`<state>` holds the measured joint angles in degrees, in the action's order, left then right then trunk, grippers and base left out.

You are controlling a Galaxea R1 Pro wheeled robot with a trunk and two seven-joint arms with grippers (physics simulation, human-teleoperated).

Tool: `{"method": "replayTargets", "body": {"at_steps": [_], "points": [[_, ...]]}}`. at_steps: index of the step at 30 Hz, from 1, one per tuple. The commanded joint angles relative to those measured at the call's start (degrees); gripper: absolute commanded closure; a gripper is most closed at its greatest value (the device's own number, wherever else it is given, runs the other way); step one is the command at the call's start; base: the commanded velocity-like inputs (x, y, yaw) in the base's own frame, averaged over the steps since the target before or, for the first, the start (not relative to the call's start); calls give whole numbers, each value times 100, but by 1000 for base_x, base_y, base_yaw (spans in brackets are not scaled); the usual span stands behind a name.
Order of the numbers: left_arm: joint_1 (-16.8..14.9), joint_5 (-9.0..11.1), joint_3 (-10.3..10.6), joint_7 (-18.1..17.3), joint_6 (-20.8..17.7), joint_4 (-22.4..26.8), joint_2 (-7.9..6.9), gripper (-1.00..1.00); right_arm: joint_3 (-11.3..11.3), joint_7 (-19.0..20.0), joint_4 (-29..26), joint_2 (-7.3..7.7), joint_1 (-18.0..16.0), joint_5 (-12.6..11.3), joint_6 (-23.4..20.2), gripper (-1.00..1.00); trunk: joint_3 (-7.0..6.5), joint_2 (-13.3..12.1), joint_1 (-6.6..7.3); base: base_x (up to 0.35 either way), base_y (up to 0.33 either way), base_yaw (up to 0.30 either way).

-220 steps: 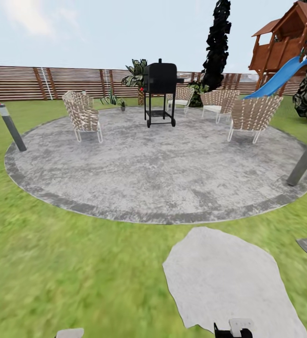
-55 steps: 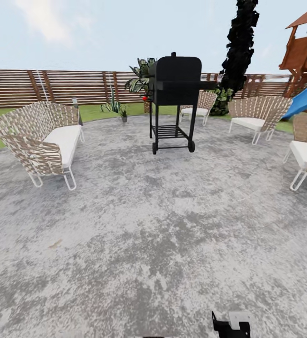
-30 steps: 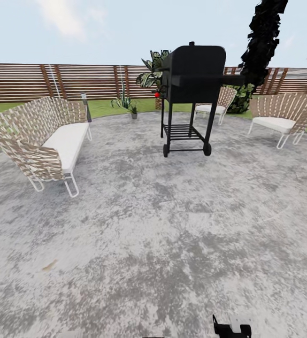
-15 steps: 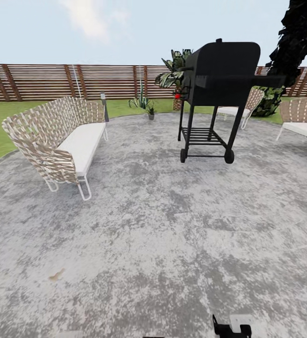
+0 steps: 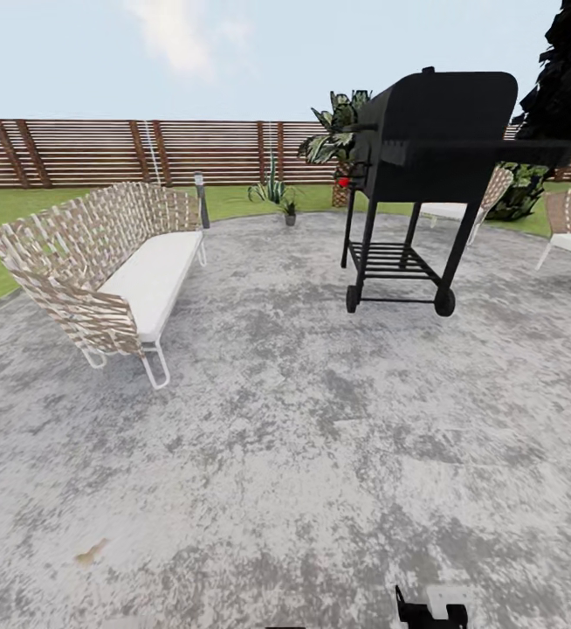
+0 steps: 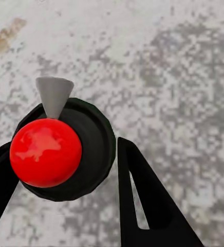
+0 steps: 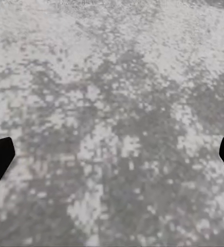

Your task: Pick up the pesticide atomizer in the garden and spray insectifuge to fully cover both potted plants in the garden.

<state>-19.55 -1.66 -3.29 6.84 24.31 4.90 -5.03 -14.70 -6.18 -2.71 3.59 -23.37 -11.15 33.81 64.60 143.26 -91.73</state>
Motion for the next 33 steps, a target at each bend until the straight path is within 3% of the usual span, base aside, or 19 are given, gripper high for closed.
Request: {"method": "replayTargets", "body": {"at_steps": [1,6,33], "points": [[-5,-20,-31,2,21,-7,2,100,-51,-21,-1,1,0,-40,12,-100,5,1,-2,343,0,262],[-5,-24,-30,2,20,-7,2,100,-50,-23,-1,1,0,-38,12,-100,5,1,-2,343,0,147],[-5,-25,-31,2,21,-7,4,100,-52,-15,-1,1,0,-37,12,-100,5,1,-2,343,0,2]]}}
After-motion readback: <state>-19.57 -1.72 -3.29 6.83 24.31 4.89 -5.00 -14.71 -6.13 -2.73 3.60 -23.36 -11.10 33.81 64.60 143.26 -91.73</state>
